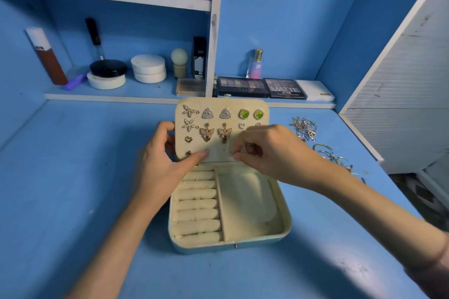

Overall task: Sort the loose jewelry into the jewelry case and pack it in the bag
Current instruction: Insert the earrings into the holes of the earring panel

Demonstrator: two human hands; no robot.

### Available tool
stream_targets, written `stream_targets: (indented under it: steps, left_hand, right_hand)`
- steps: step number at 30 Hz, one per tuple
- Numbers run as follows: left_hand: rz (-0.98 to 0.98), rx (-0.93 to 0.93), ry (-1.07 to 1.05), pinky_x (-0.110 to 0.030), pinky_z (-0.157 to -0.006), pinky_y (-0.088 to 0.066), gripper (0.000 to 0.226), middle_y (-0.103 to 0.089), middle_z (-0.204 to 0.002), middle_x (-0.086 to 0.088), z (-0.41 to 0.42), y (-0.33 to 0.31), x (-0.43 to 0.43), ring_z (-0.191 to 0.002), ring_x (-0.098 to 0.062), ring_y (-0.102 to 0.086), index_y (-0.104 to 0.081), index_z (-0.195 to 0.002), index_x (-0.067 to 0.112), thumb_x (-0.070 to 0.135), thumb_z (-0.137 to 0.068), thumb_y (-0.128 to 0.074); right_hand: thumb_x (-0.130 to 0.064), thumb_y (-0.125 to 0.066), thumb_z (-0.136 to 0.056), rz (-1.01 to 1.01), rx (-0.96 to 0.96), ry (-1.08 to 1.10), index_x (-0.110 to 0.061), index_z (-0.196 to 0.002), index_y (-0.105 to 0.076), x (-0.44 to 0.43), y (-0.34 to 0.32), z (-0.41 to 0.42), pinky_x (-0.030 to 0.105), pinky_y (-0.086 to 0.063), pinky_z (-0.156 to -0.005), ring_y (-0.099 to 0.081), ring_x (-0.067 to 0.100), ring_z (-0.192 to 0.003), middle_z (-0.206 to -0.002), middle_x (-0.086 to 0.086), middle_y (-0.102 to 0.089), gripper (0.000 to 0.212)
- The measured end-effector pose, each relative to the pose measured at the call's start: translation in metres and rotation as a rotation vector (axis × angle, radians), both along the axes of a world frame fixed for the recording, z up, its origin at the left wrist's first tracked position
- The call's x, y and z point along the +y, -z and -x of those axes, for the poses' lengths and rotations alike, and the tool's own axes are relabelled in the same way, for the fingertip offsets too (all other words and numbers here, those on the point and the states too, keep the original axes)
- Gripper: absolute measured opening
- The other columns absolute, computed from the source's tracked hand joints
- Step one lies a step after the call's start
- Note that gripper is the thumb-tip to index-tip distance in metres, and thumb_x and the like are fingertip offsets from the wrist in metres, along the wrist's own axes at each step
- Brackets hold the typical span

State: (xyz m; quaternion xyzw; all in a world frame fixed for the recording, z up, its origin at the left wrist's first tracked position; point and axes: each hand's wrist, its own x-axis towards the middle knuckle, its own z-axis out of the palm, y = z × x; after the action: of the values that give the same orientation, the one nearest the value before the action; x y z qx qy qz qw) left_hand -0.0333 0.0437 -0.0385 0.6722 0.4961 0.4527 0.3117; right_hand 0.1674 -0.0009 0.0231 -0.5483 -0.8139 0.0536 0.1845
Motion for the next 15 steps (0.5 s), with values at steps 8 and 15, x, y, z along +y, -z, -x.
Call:
stream_targets:
  steps: [8,15]
  left_hand:
    - [-0.001,-0.002,0.012,-0.017,-0.057,-0.039,0.047,-0.066,-0.089,0.014,0.000,0.000,0.000,-0.075,-0.004,-0.059,-0.051,-0.092,0.030,0.035,-0.061,-0.086]
    - [0.006,-0.003,0.015,-0.015,-0.058,-0.041,0.046,-0.065,-0.089,0.017,0.000,-0.002,-0.002,-0.075,-0.001,-0.059,-0.050,-0.091,0.031,0.036,-0.061,-0.085]
  right_hand:
    - [-0.023,-0.061,-0.086,0.030,-0.037,0.058,-0.022,-0.086,-0.065,0.007,0.005,0.013,0.031,-0.043,-0.063,-0.048,0.017,-0.070,-0.067,-0.014,-0.045,0.005]
    - [-0.025,-0.059,-0.086,0.027,-0.051,0.136,-0.021,-0.089,-0.066,0.007,0.005,0.015,0.029,-0.038,-0.062,-0.054,0.022,-0.076,-0.072,-0.011,-0.051,0.009]
